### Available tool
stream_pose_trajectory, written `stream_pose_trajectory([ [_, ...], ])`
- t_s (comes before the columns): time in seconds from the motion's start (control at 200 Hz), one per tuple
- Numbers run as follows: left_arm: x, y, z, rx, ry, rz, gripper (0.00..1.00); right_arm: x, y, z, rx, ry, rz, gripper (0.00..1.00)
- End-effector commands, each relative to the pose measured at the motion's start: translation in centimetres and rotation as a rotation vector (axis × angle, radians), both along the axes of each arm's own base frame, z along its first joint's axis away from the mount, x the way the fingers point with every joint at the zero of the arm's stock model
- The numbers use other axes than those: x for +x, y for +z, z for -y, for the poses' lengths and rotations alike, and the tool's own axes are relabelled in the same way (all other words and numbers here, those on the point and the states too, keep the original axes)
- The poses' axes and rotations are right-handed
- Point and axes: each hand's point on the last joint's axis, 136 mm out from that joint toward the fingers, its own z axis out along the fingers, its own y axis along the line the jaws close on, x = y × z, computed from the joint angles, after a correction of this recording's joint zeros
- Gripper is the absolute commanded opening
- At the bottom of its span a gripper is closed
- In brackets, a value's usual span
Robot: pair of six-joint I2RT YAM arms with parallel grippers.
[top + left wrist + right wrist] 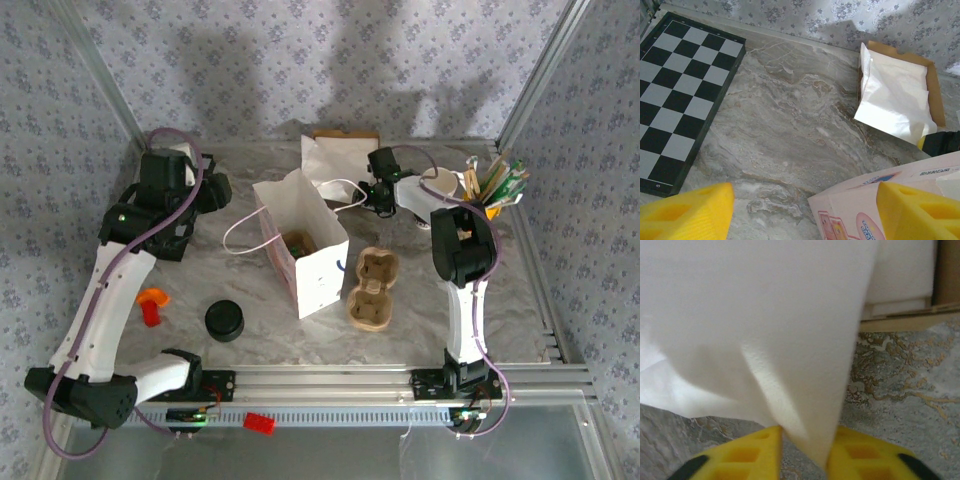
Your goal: Pack the takeout coffee
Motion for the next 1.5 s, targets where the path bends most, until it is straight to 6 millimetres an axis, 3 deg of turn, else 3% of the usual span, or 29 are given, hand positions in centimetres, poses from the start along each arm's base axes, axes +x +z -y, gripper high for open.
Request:
stream_pose_trajectory([
  [0.0, 0.4, 0.9, 0.0, 0.003, -0.004, 0.024, 0.75, 0.6, 4.1, -0.1, 0.018, 0.005, 0.074, 0.19],
  [0.12, 0.5, 1.1, 0.0, -0.001, -0.007, 0.025, 0.75, 0.5, 6.2, -0.1, 0.032, 0.013, 0.106, 0.06],
  [0.24, 0.4, 1.3, 0.1, -0.005, -0.010, 0.027, 0.76, 0.4, 8.3, -0.3, 0.052, 0.025, 0.139, 0.00],
  [0.69, 0.0, 3.6, 0.3, 0.008, -0.049, 0.062, 0.76, -0.6, 18.8, -0.5, 0.112, 0.082, 0.304, 0.00],
  [0.95, -0.3, 4.9, 1.4, -0.002, -0.124, 0.087, 0.78, -1.9, 24.0, 0.9, 0.127, 0.065, 0.378, 0.00],
  [1.119, -0.7, 6.1, 2.1, 0.005, -0.170, 0.124, 0.80, -3.3, 27.9, 1.8, 0.124, 0.064, 0.456, 0.00],
  [1.249, -1.0, 6.9, 2.8, 0.018, -0.206, 0.149, 0.80, -4.9, 29.3, 2.6, 0.096, 0.068, 0.461, 0.00],
  [1.494, -2.6, 9.2, 6.8, 0.098, -0.387, 0.253, 0.80, -9.6, 34.2, 3.4, 0.098, 0.090, 0.535, 0.00],
])
